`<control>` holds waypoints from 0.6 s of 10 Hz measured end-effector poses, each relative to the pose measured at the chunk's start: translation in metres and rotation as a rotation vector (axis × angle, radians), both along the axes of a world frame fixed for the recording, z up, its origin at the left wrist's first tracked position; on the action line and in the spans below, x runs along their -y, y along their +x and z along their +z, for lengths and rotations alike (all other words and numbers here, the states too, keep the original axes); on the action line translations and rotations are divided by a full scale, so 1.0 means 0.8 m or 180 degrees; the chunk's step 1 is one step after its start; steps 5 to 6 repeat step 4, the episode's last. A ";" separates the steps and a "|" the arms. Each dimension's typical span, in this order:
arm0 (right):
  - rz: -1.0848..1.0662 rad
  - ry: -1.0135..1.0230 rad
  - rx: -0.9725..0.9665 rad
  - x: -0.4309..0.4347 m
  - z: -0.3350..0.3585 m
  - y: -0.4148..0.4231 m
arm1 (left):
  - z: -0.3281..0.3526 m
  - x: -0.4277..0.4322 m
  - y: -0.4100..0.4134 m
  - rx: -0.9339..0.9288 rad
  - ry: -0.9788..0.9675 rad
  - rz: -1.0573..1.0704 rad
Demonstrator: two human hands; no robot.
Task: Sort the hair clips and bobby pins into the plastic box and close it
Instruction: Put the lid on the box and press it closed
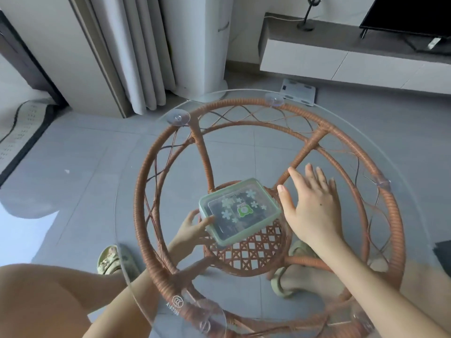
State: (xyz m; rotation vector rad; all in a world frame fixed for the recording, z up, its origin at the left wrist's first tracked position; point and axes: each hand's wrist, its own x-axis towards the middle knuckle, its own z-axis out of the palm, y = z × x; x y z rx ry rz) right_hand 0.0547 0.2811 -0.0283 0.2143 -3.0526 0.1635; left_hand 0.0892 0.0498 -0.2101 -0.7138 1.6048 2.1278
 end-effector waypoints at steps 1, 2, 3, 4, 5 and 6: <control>-0.0010 0.0004 0.0032 0.002 0.000 0.000 | -0.015 -0.027 -0.013 -0.0214 0.0156 -0.0121; -0.0014 0.0048 0.0047 0.002 0.002 -0.001 | -0.025 -0.046 -0.022 -0.0117 0.0176 -0.0031; 0.0013 0.0048 0.0046 0.003 0.002 0.000 | -0.039 -0.053 -0.021 -0.0089 0.0022 0.0002; -0.0028 0.0050 0.0027 0.002 0.001 -0.004 | -0.030 -0.042 -0.028 -0.0197 -0.0200 -0.0154; -0.0028 0.0050 0.0027 0.002 0.001 -0.004 | -0.030 -0.042 -0.028 -0.0197 -0.0200 -0.0154; -0.0028 0.0050 0.0027 0.002 0.001 -0.004 | -0.030 -0.042 -0.028 -0.0197 -0.0200 -0.0154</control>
